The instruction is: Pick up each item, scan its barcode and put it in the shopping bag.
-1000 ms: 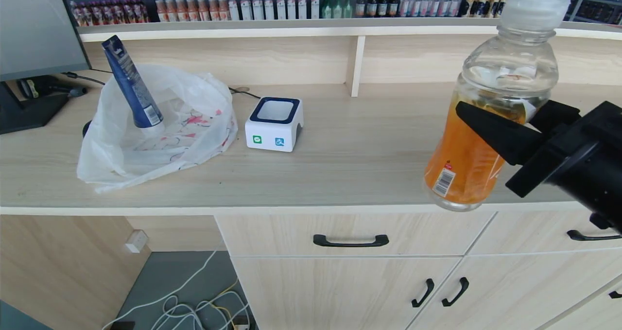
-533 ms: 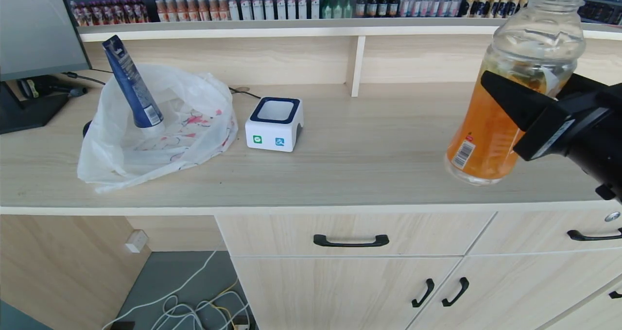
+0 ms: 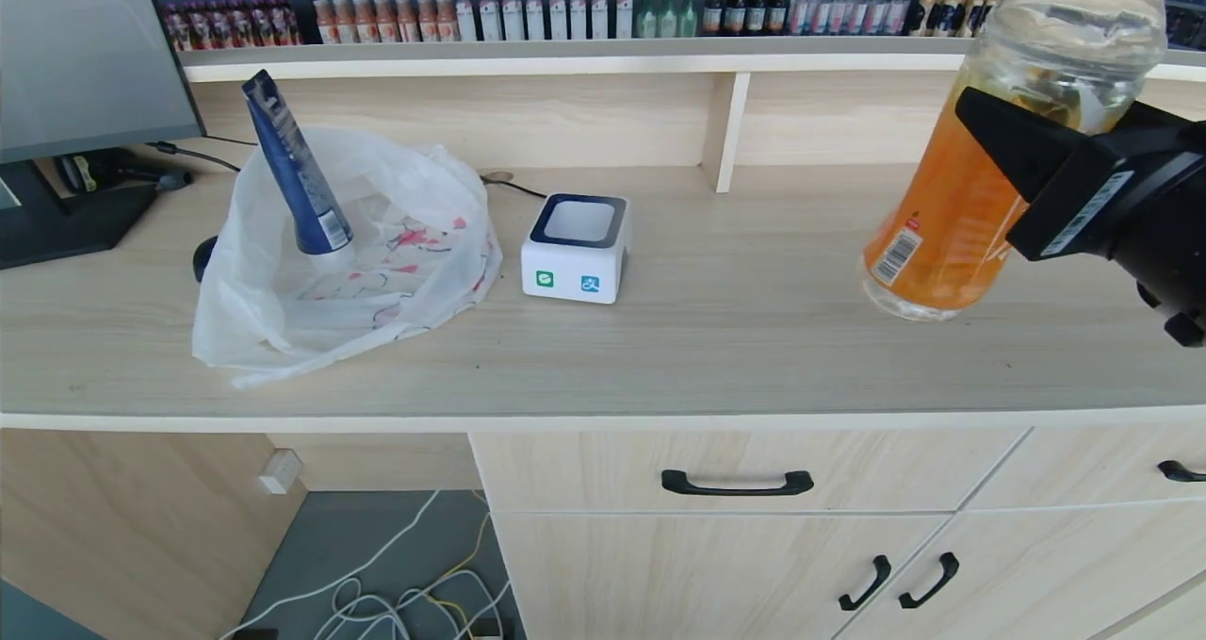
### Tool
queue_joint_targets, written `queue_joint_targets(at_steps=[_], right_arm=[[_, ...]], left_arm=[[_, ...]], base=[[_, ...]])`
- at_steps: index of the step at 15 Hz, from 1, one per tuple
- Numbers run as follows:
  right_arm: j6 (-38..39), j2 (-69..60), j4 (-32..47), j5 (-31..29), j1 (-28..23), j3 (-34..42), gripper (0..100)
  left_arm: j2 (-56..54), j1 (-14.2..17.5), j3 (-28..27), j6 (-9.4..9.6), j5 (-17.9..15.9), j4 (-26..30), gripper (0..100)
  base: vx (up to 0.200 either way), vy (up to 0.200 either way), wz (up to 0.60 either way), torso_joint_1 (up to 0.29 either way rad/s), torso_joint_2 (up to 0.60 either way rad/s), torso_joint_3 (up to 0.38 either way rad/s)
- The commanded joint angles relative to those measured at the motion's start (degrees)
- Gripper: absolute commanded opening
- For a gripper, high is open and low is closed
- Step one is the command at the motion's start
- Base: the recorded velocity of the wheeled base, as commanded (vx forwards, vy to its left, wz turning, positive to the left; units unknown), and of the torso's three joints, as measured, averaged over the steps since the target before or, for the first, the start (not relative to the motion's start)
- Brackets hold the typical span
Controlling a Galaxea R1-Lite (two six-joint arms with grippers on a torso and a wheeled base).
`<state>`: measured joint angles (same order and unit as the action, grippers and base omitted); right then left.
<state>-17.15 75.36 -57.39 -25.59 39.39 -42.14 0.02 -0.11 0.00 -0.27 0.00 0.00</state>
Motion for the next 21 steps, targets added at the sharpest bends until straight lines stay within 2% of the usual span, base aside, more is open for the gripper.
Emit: queue_joint_targets(at_steps=[1,5,14,21], right_arm=[[0.10,0.22,0.09,-0.08,0.16,0.39,0],[0.10,0.14,0.09,-0.16,0.16,-3.21,0],[0.28,1.28,0.09,0.28,0.25,-3.21,0],[-1.66,4.09,0.09,0.01,2.27,-5.85,0]], left_arm=[[-0.02,0.02,0.00,0.00,0.00,0.09,0],[-0.02,0.02,0.00,-0.08,0.00,0.00,0],[-0.02,0.02,0.00,0.00,0.00,0.00,0],[-0.02,0.02,0.00,0.18,0.00,0.00,0]], base=[[0.000,0.200,0.00,-0.007,0.00,0.012],[0.000,0.200,0.00,0.001,0.01,0.005],[0.000,0.200,0.00,0.002,0.00,0.003],[0.000,0.000,0.00,0.000,0.00,0.000]])
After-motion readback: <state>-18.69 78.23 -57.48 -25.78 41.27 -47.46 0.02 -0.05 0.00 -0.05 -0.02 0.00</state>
